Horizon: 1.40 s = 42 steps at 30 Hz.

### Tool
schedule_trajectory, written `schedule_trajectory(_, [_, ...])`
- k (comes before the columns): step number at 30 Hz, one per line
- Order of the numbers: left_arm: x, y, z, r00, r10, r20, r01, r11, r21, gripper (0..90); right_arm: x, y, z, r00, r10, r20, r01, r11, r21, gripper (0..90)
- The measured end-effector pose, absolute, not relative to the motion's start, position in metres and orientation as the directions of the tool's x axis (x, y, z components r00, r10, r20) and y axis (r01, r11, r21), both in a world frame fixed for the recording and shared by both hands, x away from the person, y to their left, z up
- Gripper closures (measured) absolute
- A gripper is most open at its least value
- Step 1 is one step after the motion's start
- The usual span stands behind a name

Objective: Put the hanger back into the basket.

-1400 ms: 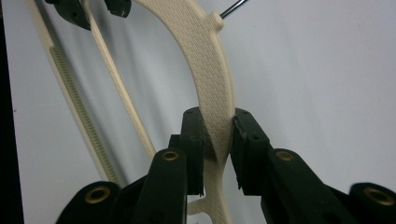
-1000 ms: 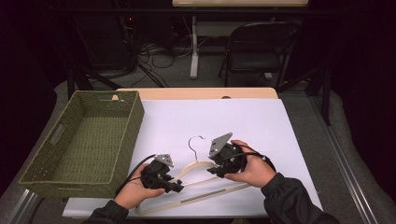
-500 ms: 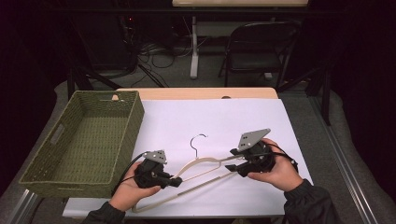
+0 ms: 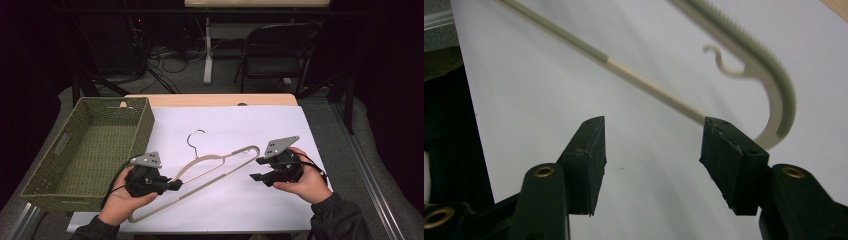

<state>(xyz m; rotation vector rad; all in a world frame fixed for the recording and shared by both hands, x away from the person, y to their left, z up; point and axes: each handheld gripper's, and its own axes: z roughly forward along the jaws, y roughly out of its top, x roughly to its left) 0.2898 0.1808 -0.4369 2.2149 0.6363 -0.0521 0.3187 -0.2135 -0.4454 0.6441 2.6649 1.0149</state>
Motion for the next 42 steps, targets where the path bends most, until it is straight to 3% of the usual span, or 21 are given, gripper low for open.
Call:
schedule_trajectory(15, [0.293,0.250,-0.397,0.821,0.552,-0.149,0.459,-0.481,0.747,86.8,0.323,-0.215,-0.451,-0.877,0.478,-0.040,0.339,0.677,0.653,43.2])
schedule_trajectory(25, [0.301,0.311,-0.380,0.739,0.656,-0.150,0.497,-0.382,0.779,86.8,0.329,-0.219,-0.459,-0.860,0.510,-0.024,0.366,0.648,0.668,43.0])
schedule_trajectory(42, [0.315,0.385,-0.362,0.665,0.745,-0.052,0.497,-0.390,0.775,86.8,0.334,-0.223,-0.461,-0.852,0.523,-0.015,0.387,0.650,0.654,43.0])
